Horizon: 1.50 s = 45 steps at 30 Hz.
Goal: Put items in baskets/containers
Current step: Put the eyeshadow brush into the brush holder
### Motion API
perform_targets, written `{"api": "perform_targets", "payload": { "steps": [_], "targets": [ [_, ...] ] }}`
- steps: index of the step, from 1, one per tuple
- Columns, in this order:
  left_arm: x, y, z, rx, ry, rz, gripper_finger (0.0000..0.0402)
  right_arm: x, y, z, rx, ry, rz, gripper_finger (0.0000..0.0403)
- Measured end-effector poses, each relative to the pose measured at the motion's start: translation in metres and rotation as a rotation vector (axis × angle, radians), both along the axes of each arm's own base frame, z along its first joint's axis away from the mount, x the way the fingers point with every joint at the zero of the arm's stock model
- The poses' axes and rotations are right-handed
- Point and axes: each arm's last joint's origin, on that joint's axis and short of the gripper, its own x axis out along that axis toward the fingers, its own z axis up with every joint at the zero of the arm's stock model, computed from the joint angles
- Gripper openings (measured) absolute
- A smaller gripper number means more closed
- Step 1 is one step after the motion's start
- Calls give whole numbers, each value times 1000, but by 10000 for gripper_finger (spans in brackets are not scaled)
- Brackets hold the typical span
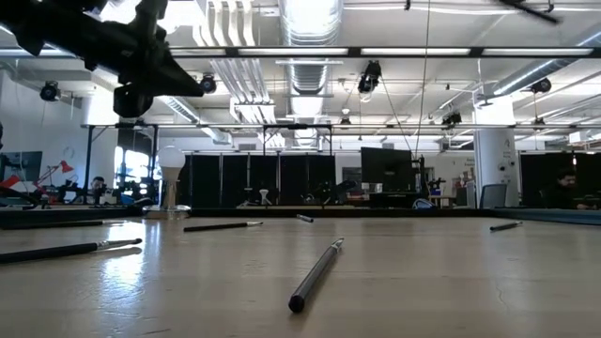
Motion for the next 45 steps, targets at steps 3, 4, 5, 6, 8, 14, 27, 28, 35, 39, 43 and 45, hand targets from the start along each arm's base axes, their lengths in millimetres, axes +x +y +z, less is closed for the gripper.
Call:
{"api": "perform_targets", "payload": {
  "steps": [3, 4, 5, 6, 8, 14, 27, 28, 35, 39, 43, 45],
  "targets": [
    [6, 0, -1, 3, -15, 8, 7, -35, 21, -11, -14, -71, 46, 11],
    [8, 0, -1, 3, -18, 8, 7, -44, 27, -16, -17, -89, 62, 11],
    [9, 0, -2, 3, -17, 8, 7, -53, 32, -20, -18, -109, 78, 11],
    [12, 0, -2, 4, -22, 8, 7, -61, 37, -24, -17, -128, 93, 11],
    [15, 1, -3, 6, -24, 13, 7, -76, 45, -32, -21, -152, 126, 11],
    [26, 2, -9, 15, -15, 52, 7, -108, 59, -56, 3, -203, 195, 11],
    [30, 5, -11, 41, -3, 151, 7, -125, 77, -95, -33, -171, 260, 11],
    [31, 5, -9, 47, -5, 152, 7, -126, 79, -98, -38, -169, 266, 11],
    [33, 6, 0, 86, -1, 176, 7, -127, 89, -113, -82, -140, 286, 11],
    [34, 6, 3, 86, 1, 176, 7, -126, 94, -120, -90, -107, 296, 11],
    [34, 6, 3, 86, 2, 176, 7, -125, 99, -126, -96, -89, 301, 11],
    [34, 6, 3, 86, 2, 176, 7, -125, 101, -128, -95, -80, 304, 11]
  ]
}}
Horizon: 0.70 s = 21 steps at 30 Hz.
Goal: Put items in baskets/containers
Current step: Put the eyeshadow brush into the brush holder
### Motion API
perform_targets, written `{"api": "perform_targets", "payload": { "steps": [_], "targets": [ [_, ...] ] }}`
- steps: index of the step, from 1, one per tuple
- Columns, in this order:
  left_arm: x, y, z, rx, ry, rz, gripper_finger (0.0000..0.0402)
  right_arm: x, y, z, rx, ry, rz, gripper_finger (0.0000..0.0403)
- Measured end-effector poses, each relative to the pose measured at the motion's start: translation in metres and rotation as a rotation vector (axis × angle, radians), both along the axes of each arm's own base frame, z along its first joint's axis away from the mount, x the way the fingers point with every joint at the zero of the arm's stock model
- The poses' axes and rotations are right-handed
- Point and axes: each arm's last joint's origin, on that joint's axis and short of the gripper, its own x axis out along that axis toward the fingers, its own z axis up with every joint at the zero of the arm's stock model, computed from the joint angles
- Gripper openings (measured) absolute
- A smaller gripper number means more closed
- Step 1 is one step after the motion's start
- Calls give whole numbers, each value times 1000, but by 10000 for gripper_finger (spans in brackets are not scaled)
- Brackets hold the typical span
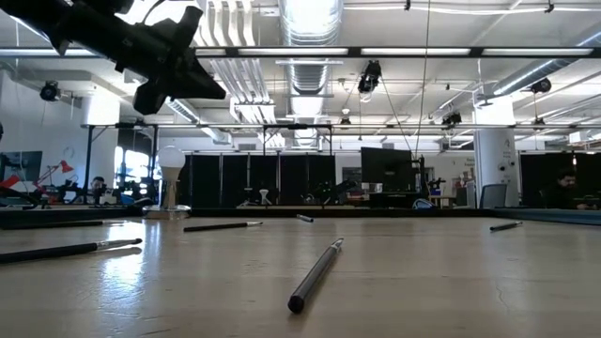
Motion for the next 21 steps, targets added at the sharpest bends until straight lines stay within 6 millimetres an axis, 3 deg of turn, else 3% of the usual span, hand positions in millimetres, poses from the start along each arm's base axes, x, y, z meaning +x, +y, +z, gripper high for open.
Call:
{"api": "perform_targets", "payload": {
  "steps": [12, 21],
  "targets": [
    [0, 0, 0, -3, -1, 0, 7, -2, 7, -5, 25, 41, 25, 18],
    [0, 0, -1, -7, 2, 1, 7, -2, 8, -5, 36, 71, 45, 62]
  ]
}}
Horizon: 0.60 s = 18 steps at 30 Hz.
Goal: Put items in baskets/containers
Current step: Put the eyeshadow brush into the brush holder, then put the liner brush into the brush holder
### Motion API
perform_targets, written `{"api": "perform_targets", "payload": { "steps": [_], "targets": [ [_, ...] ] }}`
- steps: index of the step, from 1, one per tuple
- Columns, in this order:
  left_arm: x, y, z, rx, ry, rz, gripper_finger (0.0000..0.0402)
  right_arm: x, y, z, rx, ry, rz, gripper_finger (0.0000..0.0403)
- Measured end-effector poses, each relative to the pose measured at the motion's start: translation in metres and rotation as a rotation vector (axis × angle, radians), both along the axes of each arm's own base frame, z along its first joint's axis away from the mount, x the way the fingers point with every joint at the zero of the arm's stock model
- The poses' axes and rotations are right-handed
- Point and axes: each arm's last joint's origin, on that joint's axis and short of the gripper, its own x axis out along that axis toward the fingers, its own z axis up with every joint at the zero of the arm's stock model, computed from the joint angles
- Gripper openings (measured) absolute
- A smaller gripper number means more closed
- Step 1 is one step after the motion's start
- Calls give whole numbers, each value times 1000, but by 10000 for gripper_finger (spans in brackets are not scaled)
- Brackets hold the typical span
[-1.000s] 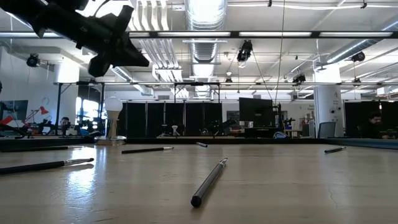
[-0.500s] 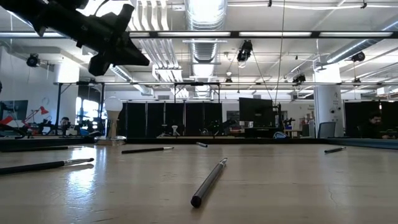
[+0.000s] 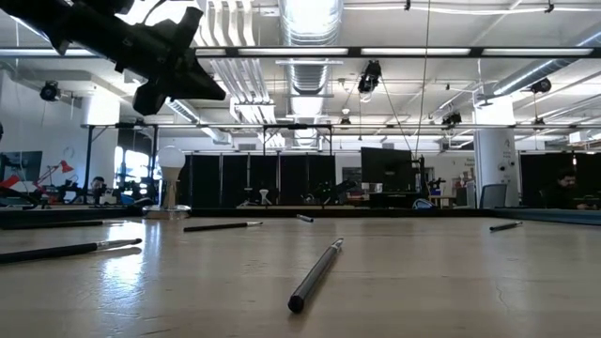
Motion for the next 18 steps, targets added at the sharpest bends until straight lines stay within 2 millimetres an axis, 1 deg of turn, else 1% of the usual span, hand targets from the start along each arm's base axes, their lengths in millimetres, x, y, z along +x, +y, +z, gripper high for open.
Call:
{"api": "perform_targets", "payload": {
  "steps": [6, 10, 14, 18],
  "targets": [
    [0, 0, 0, 7, 5, -2, 7, 0, 0, 0, 5, 1, -2, 109],
    [0, 0, 0, 9, 6, -3, 7, -1, -2, 4, 28, 23, 9, 130],
    [0, 0, 0, -14, -10, -1, 7, -3, -6, 11, 80, 69, 30, 135],
    [0, 0, 0, -34, -23, -4, 7, -5, -12, 21, 132, 101, 61, 120]
  ]
}}
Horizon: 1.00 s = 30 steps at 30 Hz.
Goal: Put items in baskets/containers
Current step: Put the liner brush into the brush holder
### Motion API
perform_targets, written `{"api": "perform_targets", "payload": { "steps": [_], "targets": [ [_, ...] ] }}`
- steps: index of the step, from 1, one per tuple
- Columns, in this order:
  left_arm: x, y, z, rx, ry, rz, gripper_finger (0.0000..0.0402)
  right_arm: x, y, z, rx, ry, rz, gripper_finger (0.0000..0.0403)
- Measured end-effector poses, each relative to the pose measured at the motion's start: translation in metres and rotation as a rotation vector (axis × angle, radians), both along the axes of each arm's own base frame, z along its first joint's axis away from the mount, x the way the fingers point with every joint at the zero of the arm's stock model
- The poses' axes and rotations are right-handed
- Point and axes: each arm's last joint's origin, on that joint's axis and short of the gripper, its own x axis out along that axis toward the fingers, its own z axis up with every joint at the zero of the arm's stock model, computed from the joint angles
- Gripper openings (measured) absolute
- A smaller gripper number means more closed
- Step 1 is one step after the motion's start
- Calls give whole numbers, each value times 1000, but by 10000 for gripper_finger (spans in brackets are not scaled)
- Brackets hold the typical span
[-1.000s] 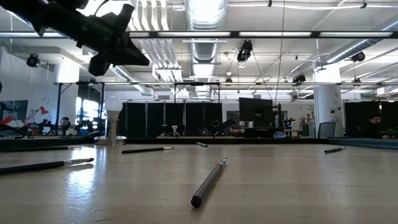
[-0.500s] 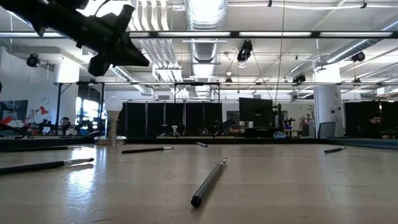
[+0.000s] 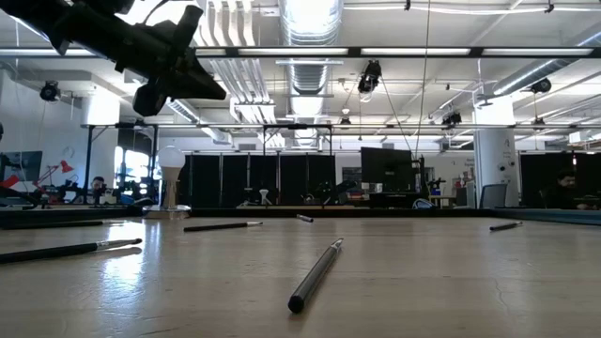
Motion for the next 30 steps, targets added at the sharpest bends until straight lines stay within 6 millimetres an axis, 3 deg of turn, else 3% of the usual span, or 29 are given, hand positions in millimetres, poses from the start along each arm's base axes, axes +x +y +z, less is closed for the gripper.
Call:
{"api": "perform_targets", "payload": {
  "steps": [11, 22, 30],
  "targets": [
    [0, 0, 0, -30, -17, 7, 7, -2, -19, 22, 42, -28, 40, 16],
    [-1, 0, -4, -31, -3, 7, 7, 18, -44, 35, -13, -73, -4, 8],
    [-1, 0, -4, 28, 35, -19, 7, 62, -76, 41, -105, -95, -174, 8]
  ]
}}
